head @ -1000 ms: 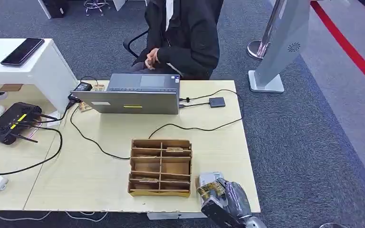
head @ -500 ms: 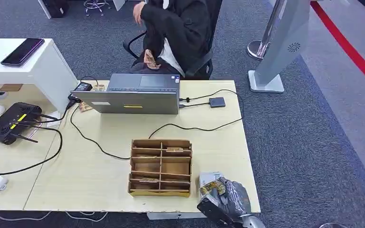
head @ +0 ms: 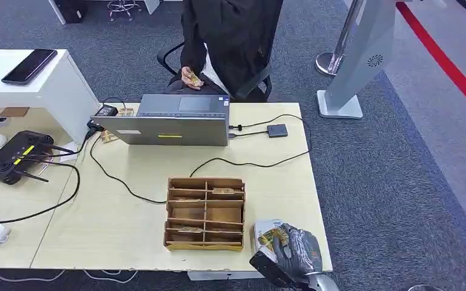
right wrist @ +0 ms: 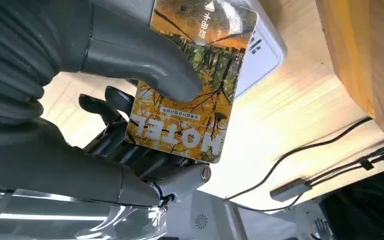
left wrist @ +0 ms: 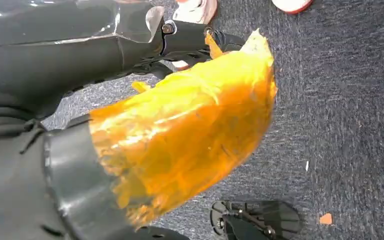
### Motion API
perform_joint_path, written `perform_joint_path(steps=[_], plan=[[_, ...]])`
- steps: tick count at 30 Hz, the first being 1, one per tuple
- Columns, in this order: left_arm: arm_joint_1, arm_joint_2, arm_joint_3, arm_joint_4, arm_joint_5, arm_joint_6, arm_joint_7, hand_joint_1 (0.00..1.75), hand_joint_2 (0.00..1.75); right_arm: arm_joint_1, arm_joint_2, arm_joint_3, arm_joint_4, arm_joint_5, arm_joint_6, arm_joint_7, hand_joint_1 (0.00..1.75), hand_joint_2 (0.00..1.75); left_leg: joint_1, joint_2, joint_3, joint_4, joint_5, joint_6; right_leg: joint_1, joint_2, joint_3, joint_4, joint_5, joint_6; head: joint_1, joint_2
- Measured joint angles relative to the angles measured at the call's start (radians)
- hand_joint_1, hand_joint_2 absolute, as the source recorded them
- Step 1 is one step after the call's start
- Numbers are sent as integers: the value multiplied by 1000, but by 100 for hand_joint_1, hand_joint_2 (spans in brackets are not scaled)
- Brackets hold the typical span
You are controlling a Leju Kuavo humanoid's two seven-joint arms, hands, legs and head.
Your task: Pass the card to the sensor for recognition and then transmit it.
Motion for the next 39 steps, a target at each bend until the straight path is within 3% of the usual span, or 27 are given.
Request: perform_joint_path(steps=[39], plan=[[-2, -1, -13, 0, 9, 0, 0, 0, 0, 2, 17, -39, 3, 78, -13, 29, 175, 175, 0, 0, 2, 0, 0, 0, 0, 0, 2, 0, 0, 0, 0, 0]])
